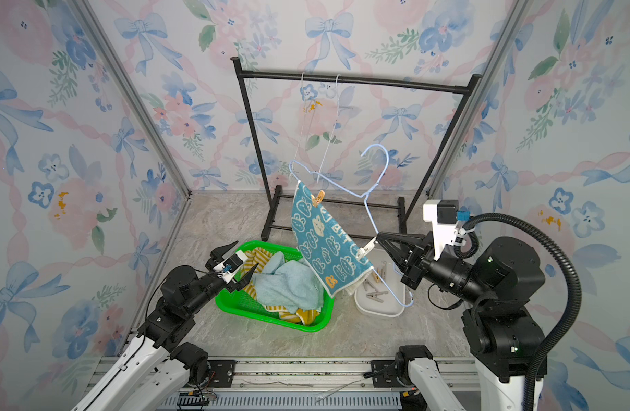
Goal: Remove the clothespins securing towels to the hanger
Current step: Adjust the hanger in the basket.
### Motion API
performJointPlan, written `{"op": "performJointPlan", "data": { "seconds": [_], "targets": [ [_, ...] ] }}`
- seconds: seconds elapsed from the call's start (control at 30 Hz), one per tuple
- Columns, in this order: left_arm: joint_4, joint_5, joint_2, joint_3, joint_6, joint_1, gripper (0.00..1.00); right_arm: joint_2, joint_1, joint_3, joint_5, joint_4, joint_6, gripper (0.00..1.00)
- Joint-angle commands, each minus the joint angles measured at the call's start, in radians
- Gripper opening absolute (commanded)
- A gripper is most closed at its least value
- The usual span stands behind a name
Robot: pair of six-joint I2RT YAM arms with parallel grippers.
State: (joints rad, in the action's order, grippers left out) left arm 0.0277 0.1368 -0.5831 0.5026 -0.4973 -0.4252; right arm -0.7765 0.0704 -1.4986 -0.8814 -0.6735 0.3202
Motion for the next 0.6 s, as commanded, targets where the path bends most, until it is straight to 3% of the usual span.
{"op": "performJointPlan", "data": {
  "seconds": [0.0,0.3,0.57],
  "targets": [
    [0.02,-0.03,0.011,-0.01,-0.016,0.006,0.84,-0.035,0.043,-0.008,-0.076,0.134,0.033,0.0],
    [0.036,-0.099,0.063,-0.025,-0.026,0.008,0.84,-0.173,0.388,-0.009,0.078,0.089,-0.182,0.0],
    [-0.06,-0.161,0.119,-0.003,-0.051,0.008,0.83,-0.294,0.417,0.119,0.079,0.256,-0.183,0.0]
  ]
}}
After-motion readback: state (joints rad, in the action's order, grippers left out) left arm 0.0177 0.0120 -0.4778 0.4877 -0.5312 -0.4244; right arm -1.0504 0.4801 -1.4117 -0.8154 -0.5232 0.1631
